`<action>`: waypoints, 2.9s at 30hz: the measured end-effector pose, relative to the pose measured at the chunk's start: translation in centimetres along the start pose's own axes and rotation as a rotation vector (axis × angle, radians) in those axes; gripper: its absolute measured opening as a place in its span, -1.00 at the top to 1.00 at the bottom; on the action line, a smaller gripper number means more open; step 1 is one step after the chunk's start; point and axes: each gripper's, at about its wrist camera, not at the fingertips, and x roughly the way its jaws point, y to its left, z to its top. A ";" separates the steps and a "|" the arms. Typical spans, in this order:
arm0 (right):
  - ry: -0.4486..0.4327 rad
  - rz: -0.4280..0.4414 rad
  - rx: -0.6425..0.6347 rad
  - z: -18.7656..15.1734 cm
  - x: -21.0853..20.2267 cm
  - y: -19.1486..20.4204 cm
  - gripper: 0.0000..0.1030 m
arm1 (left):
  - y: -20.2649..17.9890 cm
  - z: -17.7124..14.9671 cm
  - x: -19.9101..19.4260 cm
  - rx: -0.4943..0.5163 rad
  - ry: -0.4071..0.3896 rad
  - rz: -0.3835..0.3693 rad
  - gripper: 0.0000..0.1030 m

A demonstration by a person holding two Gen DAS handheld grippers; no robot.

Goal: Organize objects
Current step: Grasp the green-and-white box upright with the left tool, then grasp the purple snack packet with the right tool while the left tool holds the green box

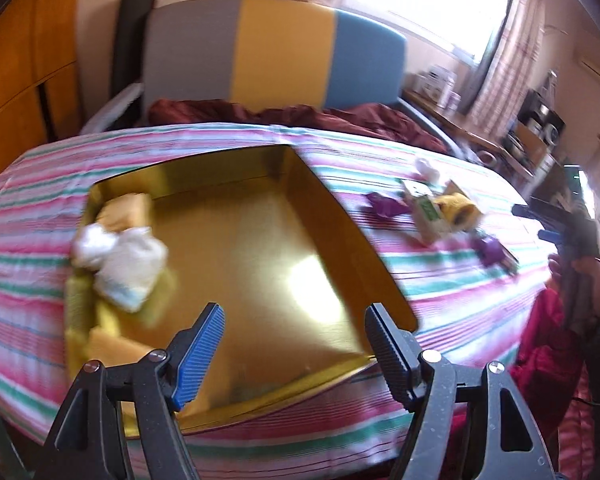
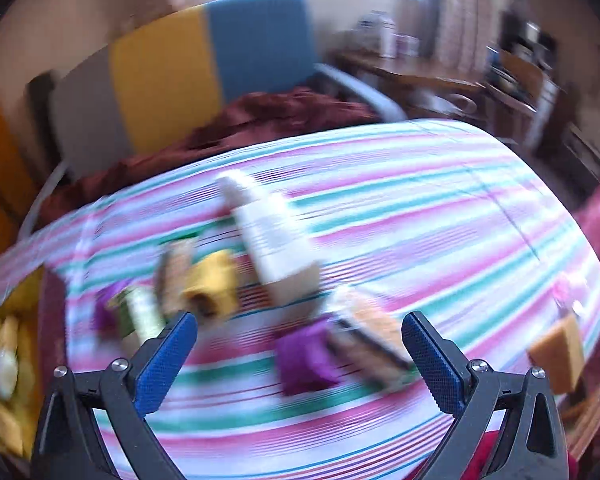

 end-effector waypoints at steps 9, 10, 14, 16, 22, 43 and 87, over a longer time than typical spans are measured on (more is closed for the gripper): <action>0.081 0.161 0.323 -0.3 1.8 -6.0 -1.00 | -8.0 2.1 3.2 0.107 0.079 -0.173 -0.42; 0.086 0.170 0.312 -0.2 1.9 -5.7 -1.00 | -8.9 2.3 3.6 0.117 0.084 -0.185 -0.42; 0.091 0.194 0.291 -0.2 2.0 -5.0 -1.00 | -11.4 3.3 5.2 0.115 0.118 -0.230 -0.39; 0.096 0.211 0.300 -0.3 2.1 -5.1 -1.00 | -12.3 3.9 6.1 0.110 0.124 -0.239 -0.35; 0.094 0.237 0.310 -0.4 2.2 -5.4 -1.00 | -14.6 5.9 10.2 0.085 0.150 -0.203 -0.17; 0.084 0.294 0.315 -0.2 2.3 -5.6 -1.00 | -16.9 6.6 19.6 0.024 0.222 -0.161 0.41; 0.346 0.068 -0.133 -1.6 9.1 2.0 0.11 | -16.7 -3.0 11.8 0.179 0.240 -0.322 0.41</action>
